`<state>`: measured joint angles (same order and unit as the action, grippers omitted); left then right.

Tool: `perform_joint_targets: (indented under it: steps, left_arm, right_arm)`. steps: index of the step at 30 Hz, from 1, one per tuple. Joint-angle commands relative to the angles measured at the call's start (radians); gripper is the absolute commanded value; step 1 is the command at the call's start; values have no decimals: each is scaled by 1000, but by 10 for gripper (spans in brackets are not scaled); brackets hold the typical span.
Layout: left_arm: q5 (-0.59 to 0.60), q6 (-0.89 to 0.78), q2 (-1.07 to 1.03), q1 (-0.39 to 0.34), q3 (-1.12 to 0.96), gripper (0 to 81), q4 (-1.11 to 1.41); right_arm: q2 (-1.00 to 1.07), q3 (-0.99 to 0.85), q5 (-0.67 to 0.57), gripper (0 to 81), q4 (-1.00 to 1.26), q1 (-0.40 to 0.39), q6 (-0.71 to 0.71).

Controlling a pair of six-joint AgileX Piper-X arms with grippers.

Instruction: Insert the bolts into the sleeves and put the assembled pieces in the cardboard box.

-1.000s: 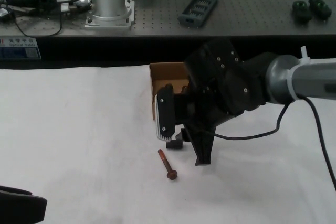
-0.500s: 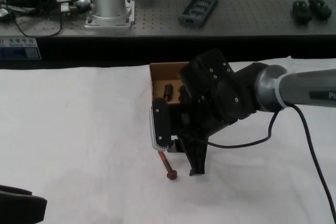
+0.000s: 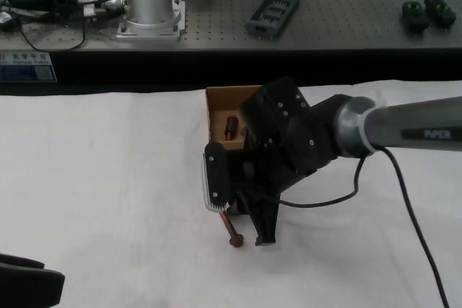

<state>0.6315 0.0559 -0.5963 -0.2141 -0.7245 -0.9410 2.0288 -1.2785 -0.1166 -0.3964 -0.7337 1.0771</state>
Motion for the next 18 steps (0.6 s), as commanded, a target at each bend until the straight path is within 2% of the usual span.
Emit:
perform_joint_targets:
  steps: [1,18]
  left_arm:
    - [11,12,9,-4,-2,246,1]
    - [11,12,9,-4,-2,246,1]
  right_arm:
    - [2,-16,-5,286,-39,8,9]
    - [2,-16,-6,286,-77,50,42]
